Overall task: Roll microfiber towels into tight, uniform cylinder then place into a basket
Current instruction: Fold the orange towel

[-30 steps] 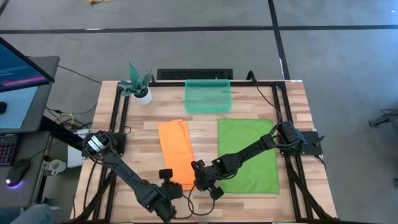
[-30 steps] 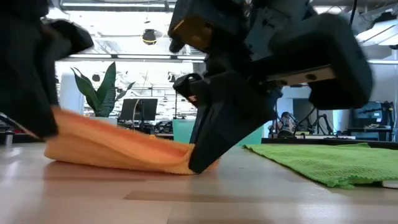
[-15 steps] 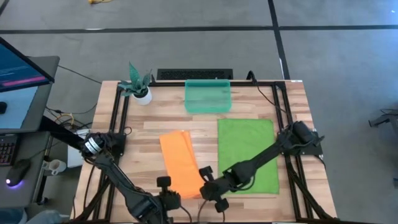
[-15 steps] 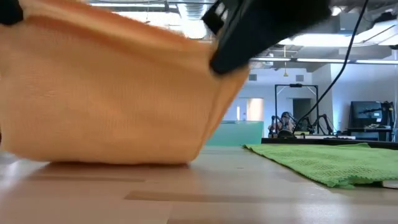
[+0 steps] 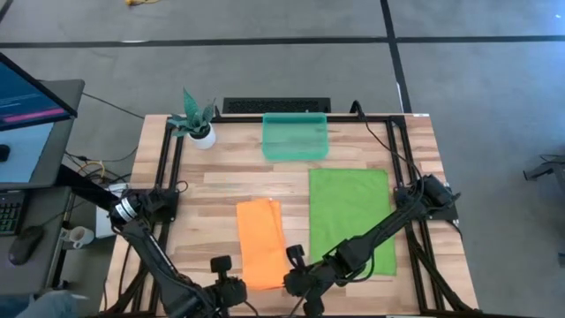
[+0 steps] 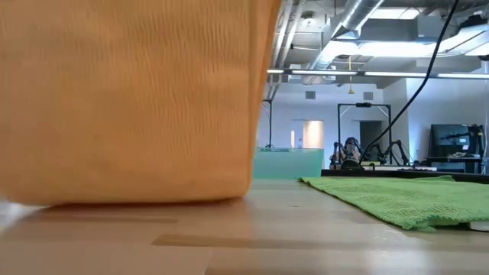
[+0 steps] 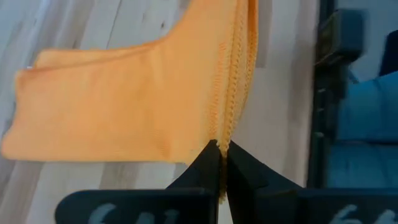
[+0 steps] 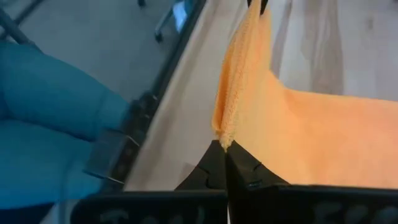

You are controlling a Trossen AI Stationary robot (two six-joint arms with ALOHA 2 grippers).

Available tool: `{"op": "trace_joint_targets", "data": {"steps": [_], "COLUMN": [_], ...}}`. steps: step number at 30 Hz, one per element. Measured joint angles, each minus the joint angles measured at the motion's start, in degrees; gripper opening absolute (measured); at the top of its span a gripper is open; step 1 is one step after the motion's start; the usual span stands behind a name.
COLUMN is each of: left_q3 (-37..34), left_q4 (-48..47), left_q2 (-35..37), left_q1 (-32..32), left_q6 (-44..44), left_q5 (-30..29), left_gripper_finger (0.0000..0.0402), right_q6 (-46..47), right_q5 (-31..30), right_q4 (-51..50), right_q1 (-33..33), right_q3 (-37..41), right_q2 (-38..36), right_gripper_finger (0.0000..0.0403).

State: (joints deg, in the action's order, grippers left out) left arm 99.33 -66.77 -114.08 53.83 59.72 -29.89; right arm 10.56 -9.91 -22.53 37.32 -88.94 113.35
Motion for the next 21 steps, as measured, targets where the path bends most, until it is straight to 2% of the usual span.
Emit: {"op": "trace_joint_targets", "data": {"steps": [5,11,21], "left_q3": [1.2,-0.5,-10.7], "left_q4": [-2.5,-12.0,-15.3], "left_q2": [0.0,-0.3,-0.4], "left_q1": [0.1,-1.6,-9.1], "left_q6": [0.0,3.3,5.1], "left_q5": [-1.0,-6.3,-10.5], "left_gripper_finger": [0.0000,0.0000,0.0000], "right_q6": [1.6,1.3,0.6], "right_q5": [-3.5,-9.3,-15.9], "right_q4": [-1.6,-4.6,-9.0], "right_q1": [0.0,-3.1,-11.0], "right_q3": [0.0,0.0,0.3], "right_q2": [-0.1,-0.1,2.2], "right_gripper_finger": [0.0005,0.0005,0.0004]}}
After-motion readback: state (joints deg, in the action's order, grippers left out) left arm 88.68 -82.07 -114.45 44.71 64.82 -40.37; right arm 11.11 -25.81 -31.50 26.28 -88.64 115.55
